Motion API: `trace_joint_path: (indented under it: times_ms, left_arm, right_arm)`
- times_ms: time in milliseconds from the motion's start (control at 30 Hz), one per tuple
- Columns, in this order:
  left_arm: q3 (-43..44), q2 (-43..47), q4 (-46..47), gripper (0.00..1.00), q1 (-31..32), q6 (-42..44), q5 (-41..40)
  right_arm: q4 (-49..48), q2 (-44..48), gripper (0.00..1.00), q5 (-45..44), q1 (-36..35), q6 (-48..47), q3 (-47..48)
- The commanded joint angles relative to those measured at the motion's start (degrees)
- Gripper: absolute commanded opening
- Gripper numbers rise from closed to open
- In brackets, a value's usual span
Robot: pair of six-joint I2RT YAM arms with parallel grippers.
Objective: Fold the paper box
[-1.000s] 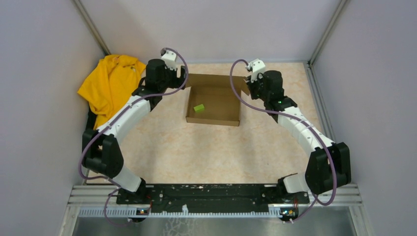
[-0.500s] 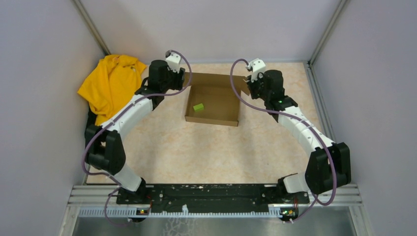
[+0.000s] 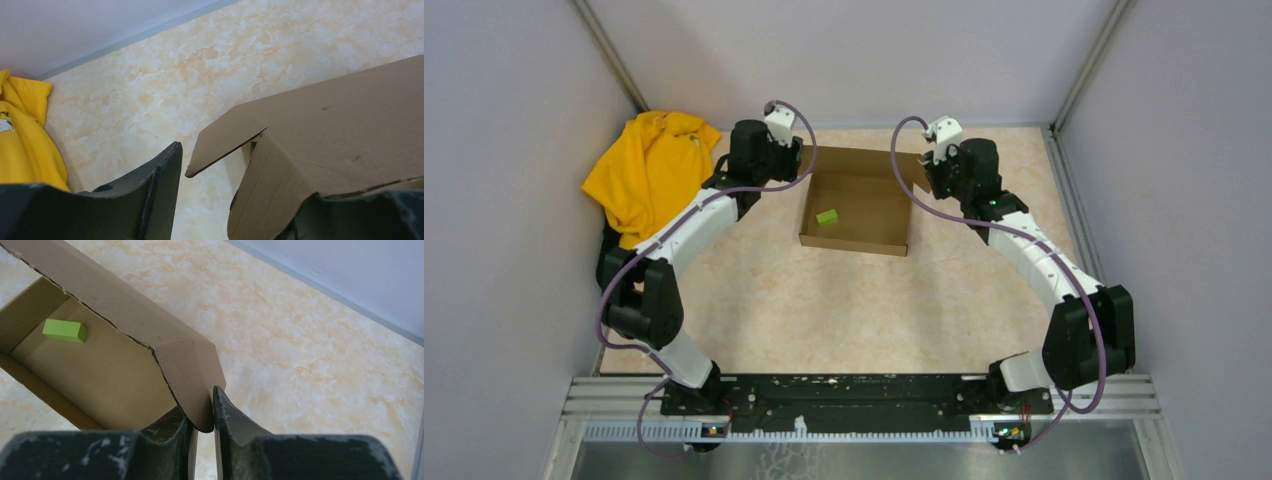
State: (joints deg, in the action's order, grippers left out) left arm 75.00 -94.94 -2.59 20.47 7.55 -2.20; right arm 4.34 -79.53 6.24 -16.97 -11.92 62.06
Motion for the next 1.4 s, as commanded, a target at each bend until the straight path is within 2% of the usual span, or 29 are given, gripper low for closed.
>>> trace_joint_path:
  times_ms: [0, 133, 333, 500, 733, 800, 900, 1067, 1200, 1367]
  left_arm:
    - [2.2, 1.2, 1.7, 0.60, -0.7, 0.0, 1.2]
    - [1.8, 1.6, 1.9, 0.60, -1.2, -0.4, 1.8]
    - [1.5, 1.8, 2.0, 0.50, -1.6, -0.4, 1.9]
    - [1.5, 2.0, 2.1, 0.46, -1.8, -0.5, 3.7]
    - [1.5, 1.8, 2.2, 0.43, -2.1, -0.7, 4.5]
    - [1.5, 2.0, 2.2, 0.44, -2.1, -0.8, 4.6]
    - [1.4, 2.4, 2.2, 0.52, -2.1, -1.1, 5.1]
    - [1.3, 3.2, 3.7, 0.56, -2.2, -1.2, 4.8]
    - [0.8, 3.9, 4.2, 0.56, -2.2, -1.2, 4.4]
    - [0.7, 3.8, 3.9, 0.49, -2.3, -1.0, 4.5]
  right_arm:
    - [-0.8, -1.3, 0.18, 1.4, 0.4, 0.1, 4.3]
    - [-1.1, -1.7, 0.20, 1.5, 0.4, 0.1, 4.4]
    - [-1.3, -2.3, 0.19, 1.7, 0.4, 0.1, 4.9]
    - [-2.0, -2.6, 0.23, 1.8, 0.4, 0.1, 5.2]
    - [-1.8, -3.8, 0.24, 2.4, 0.4, 0.3, 6.6]
    - [-1.8, -3.9, 0.23, 2.4, 0.3, 0.4, 6.7]
    - [-1.8, -4.1, 0.24, 2.5, 0.4, 0.4, 6.8]
    - [-1.7, -4.4, 0.23, 2.6, 0.3, 0.5, 7.1]
    - [-1.7, -4.6, 0.21, 2.8, 0.3, 0.6, 7.2]
    - [-1.7, -4.9, 0.20, 3.1, 0.3, 0.8, 7.3]
